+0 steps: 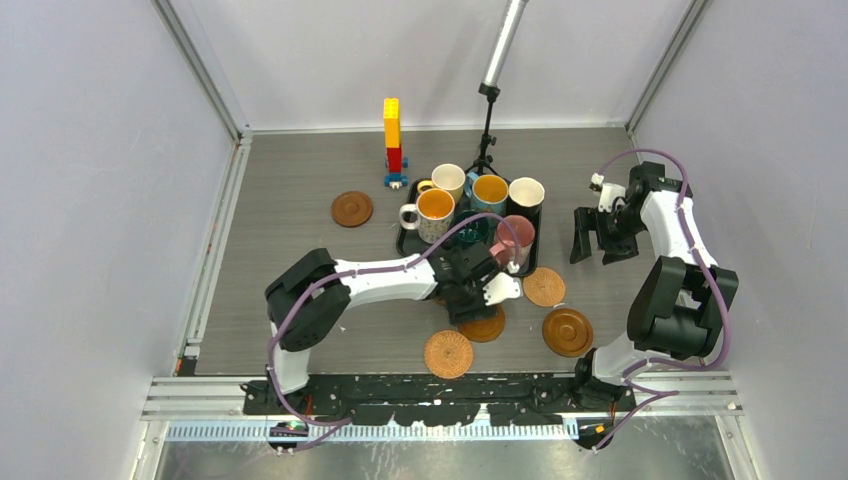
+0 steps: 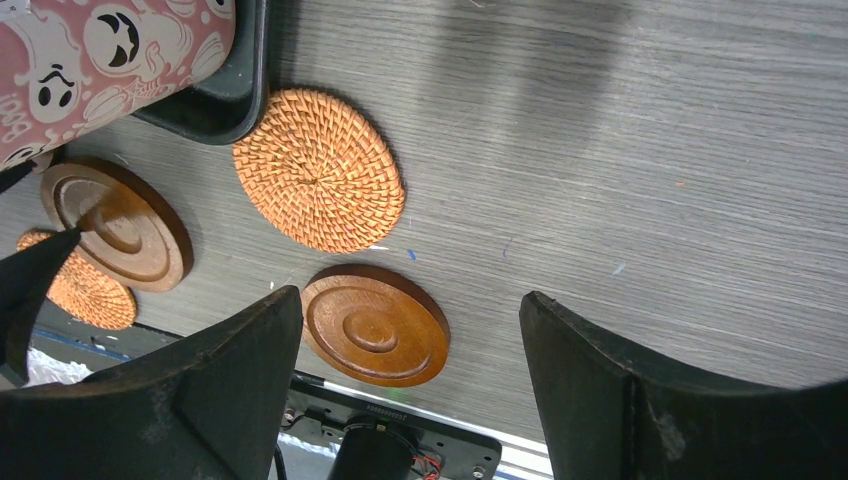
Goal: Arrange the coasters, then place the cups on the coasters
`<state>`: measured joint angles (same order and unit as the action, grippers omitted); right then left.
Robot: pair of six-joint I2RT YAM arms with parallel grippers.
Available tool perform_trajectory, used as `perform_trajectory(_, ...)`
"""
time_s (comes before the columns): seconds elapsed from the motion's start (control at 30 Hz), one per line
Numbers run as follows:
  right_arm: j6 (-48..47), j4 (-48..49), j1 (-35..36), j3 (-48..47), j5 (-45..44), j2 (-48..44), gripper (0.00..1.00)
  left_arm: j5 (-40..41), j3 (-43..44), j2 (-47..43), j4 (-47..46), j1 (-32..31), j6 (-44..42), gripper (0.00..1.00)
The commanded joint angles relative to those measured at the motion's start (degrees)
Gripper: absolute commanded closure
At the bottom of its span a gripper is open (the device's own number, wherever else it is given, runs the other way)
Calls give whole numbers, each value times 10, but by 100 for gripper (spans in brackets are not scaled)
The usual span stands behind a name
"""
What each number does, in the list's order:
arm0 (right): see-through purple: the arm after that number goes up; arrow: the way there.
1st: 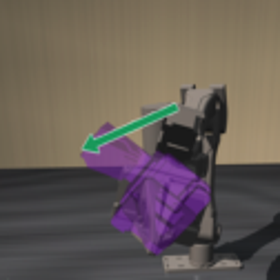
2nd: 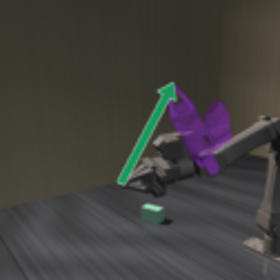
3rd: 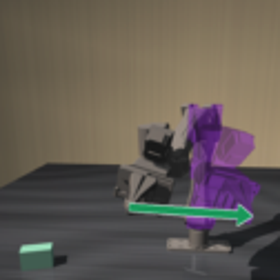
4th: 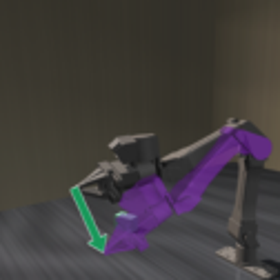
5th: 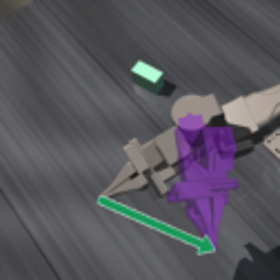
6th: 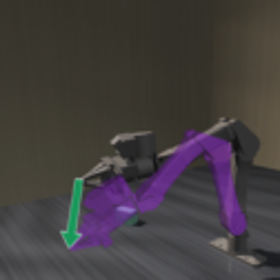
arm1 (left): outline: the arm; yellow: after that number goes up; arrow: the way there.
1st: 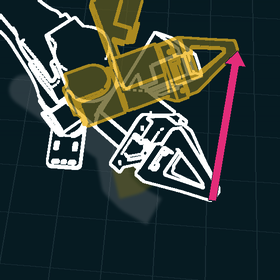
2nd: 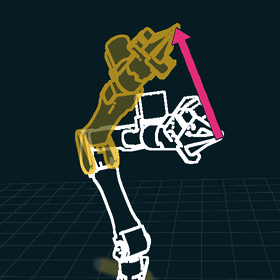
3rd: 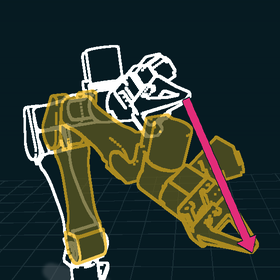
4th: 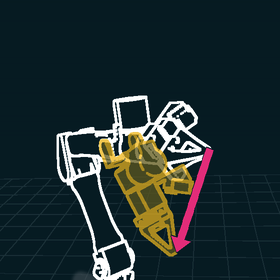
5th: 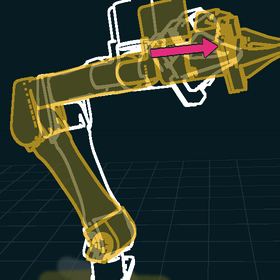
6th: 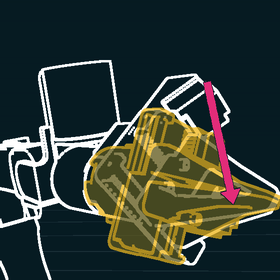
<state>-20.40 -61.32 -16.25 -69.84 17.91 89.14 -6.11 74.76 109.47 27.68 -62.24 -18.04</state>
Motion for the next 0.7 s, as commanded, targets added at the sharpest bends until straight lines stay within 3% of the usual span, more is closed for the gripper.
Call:
perform_trajectory(0.0, 6, 8, -2, -18, 6, -3, 16, 15, -44, -21, 62, 25, -28, 41)
perform_trajectory(0.67, 9, 7, -3, -25, 10, 4, 17, 46, -208, -149, 95, 181, -105, 45)
